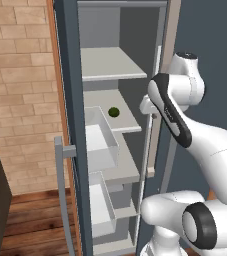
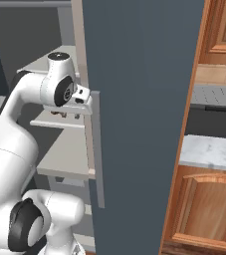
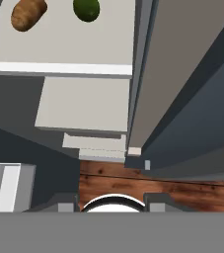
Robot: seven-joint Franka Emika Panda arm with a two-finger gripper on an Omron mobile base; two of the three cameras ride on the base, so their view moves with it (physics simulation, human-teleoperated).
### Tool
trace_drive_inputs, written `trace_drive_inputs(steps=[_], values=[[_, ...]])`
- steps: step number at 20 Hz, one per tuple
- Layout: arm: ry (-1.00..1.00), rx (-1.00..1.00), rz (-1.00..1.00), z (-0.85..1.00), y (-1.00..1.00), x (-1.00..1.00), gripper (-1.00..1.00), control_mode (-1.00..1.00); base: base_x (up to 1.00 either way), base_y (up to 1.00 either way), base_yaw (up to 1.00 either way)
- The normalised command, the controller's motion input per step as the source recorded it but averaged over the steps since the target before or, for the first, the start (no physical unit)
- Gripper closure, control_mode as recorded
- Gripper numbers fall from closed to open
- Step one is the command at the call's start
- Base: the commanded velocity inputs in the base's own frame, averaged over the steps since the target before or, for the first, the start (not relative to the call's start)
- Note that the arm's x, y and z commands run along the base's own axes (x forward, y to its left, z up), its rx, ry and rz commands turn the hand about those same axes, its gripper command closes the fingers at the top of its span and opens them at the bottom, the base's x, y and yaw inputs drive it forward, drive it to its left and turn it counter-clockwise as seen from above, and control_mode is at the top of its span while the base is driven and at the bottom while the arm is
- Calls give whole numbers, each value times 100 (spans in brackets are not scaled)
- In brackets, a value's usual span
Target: Take the potato and lime out of the freezer and place them in the tupperware container on the counter. Then put the tupperware containing the vegetables back in the freezer.
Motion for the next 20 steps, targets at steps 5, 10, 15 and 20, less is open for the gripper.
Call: trace_drive_inputs(steps=[5,10,15,20], values=[[0,0,0,-1,0,-2,-100,-100,0,0,0],[0,0,0,-16,0,0,-100,-100,0,0,0],[-1,0,0,-18,5,0,-100,-100,0,0,0],[-15,3,0,-8,16,0,-100,-100,0,0,0]])
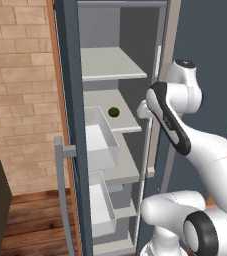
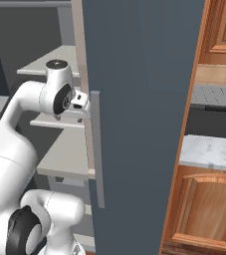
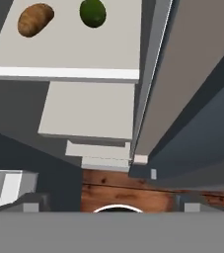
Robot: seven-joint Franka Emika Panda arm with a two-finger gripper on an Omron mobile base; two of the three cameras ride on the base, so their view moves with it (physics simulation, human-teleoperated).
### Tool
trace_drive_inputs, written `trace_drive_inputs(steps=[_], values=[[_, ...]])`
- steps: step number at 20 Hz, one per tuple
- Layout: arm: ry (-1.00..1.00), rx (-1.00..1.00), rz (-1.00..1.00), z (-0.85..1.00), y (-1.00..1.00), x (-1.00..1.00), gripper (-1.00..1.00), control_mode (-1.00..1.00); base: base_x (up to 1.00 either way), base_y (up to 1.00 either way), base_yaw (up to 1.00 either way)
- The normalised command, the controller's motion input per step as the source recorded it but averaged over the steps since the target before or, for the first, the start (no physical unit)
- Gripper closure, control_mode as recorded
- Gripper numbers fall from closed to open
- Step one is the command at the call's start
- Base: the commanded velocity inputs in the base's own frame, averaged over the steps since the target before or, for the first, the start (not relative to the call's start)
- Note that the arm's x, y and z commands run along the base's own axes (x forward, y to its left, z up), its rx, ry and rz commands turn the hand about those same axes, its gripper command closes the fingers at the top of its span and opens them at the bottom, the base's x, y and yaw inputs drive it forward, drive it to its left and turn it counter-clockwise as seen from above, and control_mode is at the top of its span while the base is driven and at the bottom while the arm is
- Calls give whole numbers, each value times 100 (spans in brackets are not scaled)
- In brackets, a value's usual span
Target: Take the potato and lime out of the freezer and place them in the tupperware container on the counter. Then put the tupperware containing the vegetables back in the freezer.
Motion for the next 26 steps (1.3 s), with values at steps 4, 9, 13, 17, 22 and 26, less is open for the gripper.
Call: trace_drive_inputs(steps=[4,9,13,17,22,26], values=[[-12,4,0,-4,33,5,-100,-100,0,0,0],[-2,5,-2,-7,41,29,-100,-100,0,0,0],[0,5,-3,-8,37,55,-100,-100,0,0,0],[0,4,-2,-9,24,70,-100,-100,0,0,0],[0,0,-4,-16,18,71,-100,-100,0,0,0],[0,0,-6,-24,5,71,-100,-100,0,0,0]])
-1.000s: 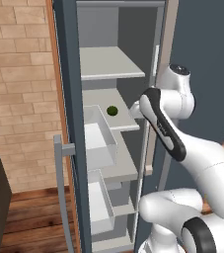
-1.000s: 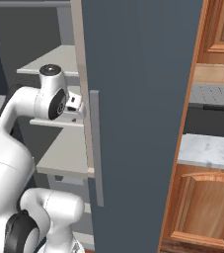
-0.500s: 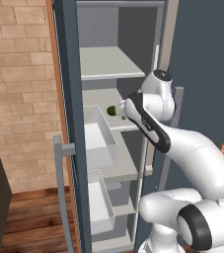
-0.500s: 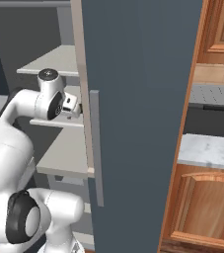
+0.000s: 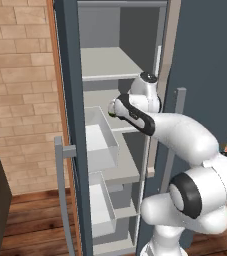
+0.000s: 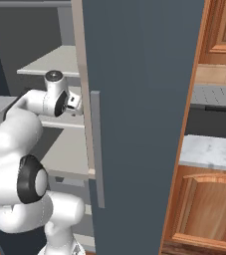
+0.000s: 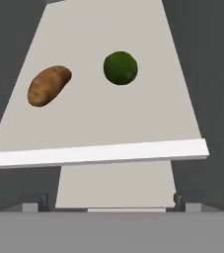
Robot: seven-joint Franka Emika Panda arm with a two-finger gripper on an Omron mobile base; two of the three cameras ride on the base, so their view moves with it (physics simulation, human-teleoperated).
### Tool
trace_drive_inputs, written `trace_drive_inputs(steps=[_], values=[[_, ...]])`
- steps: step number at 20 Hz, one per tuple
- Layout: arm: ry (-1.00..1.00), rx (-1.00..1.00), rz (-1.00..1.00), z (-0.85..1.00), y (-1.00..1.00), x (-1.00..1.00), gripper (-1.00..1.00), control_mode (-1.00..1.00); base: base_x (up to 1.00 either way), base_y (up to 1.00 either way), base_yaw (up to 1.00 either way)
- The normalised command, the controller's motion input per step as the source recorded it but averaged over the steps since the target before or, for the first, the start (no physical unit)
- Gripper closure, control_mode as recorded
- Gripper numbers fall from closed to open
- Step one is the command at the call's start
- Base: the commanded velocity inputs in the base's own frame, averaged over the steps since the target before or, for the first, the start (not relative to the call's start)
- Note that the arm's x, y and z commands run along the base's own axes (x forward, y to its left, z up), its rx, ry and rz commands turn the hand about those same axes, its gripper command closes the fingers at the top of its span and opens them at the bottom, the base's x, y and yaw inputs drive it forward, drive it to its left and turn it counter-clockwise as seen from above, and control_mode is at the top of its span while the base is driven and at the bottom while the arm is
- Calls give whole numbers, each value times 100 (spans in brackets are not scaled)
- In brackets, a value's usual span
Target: Take the potato and lime out of the freezer and place them in the tupperware container on the counter. Then put the tupperware containing the vegetables back in the freezer.
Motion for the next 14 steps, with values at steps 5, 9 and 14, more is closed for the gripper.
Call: trace_drive_inputs(steps=[5,9,14], values=[[0,0,-5,-24,0,65,-100,-100,0,0,0],[0,-1,-6,-22,1,57,-100,-100,0,0,0],[0,-2,-5,-23,3,51,-100,-100,0,0,0]])
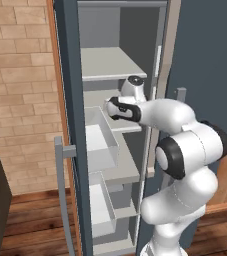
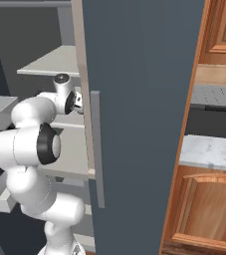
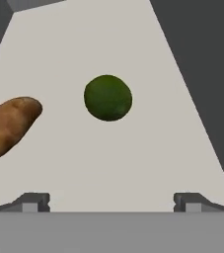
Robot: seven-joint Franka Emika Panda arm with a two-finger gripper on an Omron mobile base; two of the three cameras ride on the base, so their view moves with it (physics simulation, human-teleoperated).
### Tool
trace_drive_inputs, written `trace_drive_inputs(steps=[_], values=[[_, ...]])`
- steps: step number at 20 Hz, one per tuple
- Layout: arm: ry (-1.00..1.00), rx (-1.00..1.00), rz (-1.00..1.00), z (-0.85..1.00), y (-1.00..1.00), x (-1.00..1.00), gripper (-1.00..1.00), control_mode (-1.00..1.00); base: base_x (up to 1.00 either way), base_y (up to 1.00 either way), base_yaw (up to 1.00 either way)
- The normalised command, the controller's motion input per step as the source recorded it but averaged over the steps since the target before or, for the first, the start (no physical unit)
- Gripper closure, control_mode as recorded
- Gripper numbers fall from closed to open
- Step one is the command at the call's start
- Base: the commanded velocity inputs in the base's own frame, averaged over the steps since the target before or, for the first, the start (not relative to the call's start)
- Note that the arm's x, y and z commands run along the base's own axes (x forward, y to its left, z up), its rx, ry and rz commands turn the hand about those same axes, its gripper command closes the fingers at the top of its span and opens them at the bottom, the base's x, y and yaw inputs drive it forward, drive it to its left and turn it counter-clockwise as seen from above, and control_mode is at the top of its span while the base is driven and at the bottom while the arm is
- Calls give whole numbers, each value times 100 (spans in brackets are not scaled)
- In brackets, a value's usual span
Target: Take the potato and lime out of the freezer and place them in the tupperware container on the counter. Then put the tupperware containing the vegetables back in the freezer.
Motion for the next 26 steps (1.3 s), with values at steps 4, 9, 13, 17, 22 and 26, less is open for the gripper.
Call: trace_drive_inputs(steps=[4,9,13,17,22,26], values=[[0,-2,-5,-24,0,51,-100,-100,0,0,0],[0,-2,-4,-21,2,41,-100,-100,0,0,0],[0,-2,-3,-20,5,42,-100,-100,0,0,0],[0,-1,-3,-16,2,34,-100,-100,0,0,0],[0,-1,-2,-16,1,33,-100,-100,0,0,0],[0,-2,-2,-15,4,39,-100,-100,0,0,0]])
